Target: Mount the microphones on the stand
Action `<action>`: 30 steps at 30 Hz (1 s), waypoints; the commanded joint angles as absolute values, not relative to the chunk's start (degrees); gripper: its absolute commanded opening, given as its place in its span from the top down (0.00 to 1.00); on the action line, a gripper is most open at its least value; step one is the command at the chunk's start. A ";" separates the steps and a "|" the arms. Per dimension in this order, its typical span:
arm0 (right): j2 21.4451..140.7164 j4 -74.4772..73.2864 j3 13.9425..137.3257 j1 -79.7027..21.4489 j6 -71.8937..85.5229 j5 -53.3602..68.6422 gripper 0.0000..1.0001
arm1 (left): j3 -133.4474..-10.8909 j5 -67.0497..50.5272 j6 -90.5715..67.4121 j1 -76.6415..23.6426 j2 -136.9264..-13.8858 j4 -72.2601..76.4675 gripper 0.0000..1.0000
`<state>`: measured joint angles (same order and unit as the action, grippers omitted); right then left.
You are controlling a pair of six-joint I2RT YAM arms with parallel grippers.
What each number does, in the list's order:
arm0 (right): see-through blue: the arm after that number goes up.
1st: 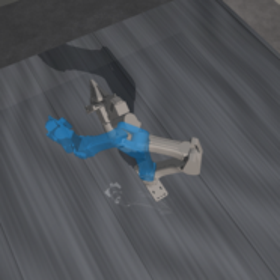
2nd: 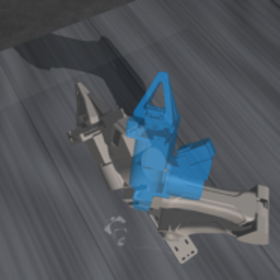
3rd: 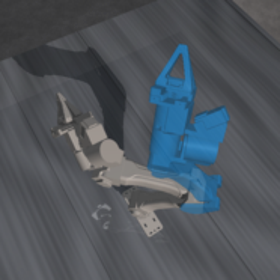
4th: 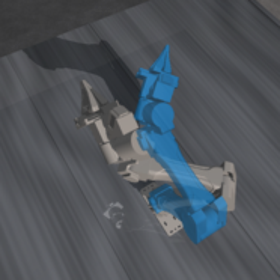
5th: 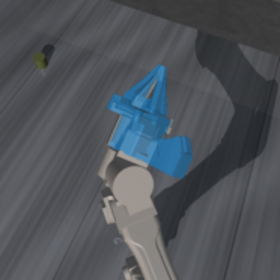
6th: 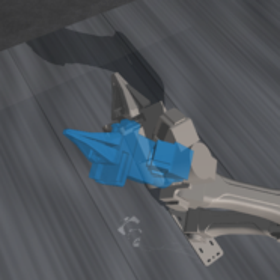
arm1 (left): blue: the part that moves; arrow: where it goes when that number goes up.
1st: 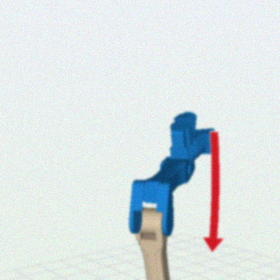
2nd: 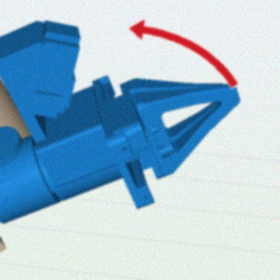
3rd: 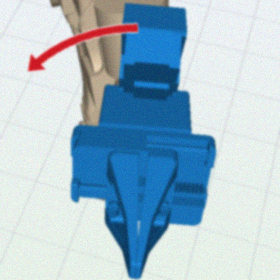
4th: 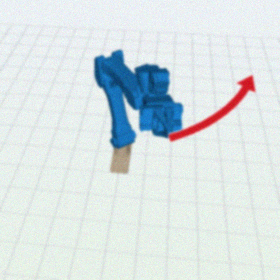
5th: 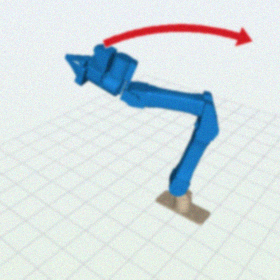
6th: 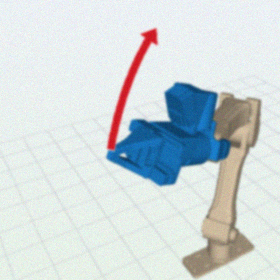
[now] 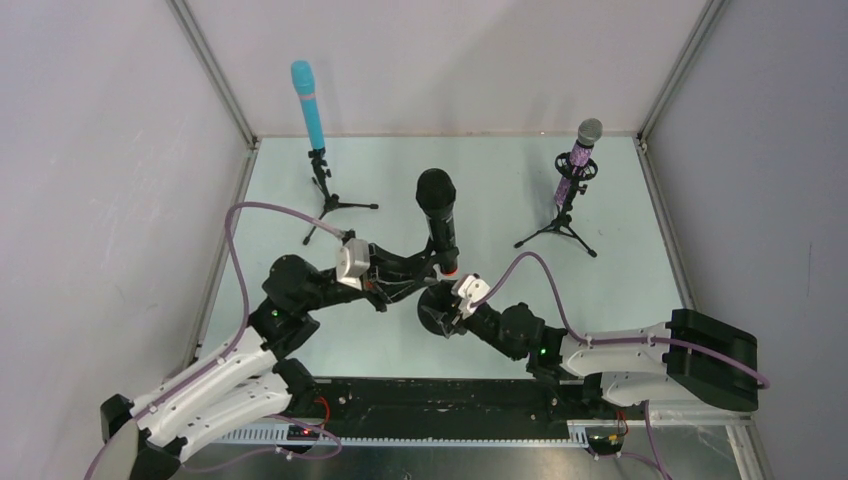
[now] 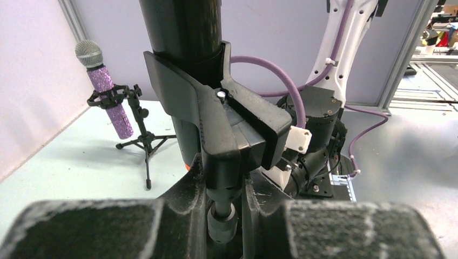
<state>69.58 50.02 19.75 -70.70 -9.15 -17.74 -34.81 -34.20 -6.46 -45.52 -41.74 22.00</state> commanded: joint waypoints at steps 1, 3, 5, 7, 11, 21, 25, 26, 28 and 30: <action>70.36 48.09 21.32 -71.15 -9.84 -20.76 0.33 | -42.56 -33.32 -4.01 -45.79 -37.76 31.50 1.00; 70.29 47.87 21.35 -71.25 -9.85 -20.94 0.34 | -43.33 -32.95 -3.43 -45.72 -37.09 31.07 1.00; 70.22 47.75 21.36 -71.32 -9.90 -21.14 0.34 | -44.08 -32.54 -2.88 -45.78 -36.50 30.60 1.00; 70.11 47.61 21.36 -71.43 -9.91 -21.34 0.34 | -44.76 -31.88 -2.58 -45.74 -35.83 30.06 1.00; 69.98 46.67 21.88 -71.53 -9.88 -21.61 0.35 | -45.61 -30.64 -1.91 -45.71 -34.28 29.40 1.00; 71.84 44.47 23.96 -72.50 -10.60 -22.21 0.35 | -47.01 -25.13 -0.14 -45.77 -28.47 28.06 1.00; 71.89 44.36 24.41 -72.76 -10.95 -22.60 0.34 | -47.58 -24.56 1.03 -45.74 -28.10 26.28 1.00; 71.76 44.29 24.42 -72.81 -11.13 -22.68 0.34 | -47.51 -24.62 1.26 -45.72 -28.29 25.91 1.00; 71.23 44.19 24.45 -72.86 -11.24 -22.98 0.33 | -47.23 -24.52 1.73 -45.71 -28.76 25.55 1.00; 70.62 44.05 24.49 -72.85 -11.22 -22.99 0.33 | -46.76 -24.29 1.93 -45.73 -29.08 25.19 1.00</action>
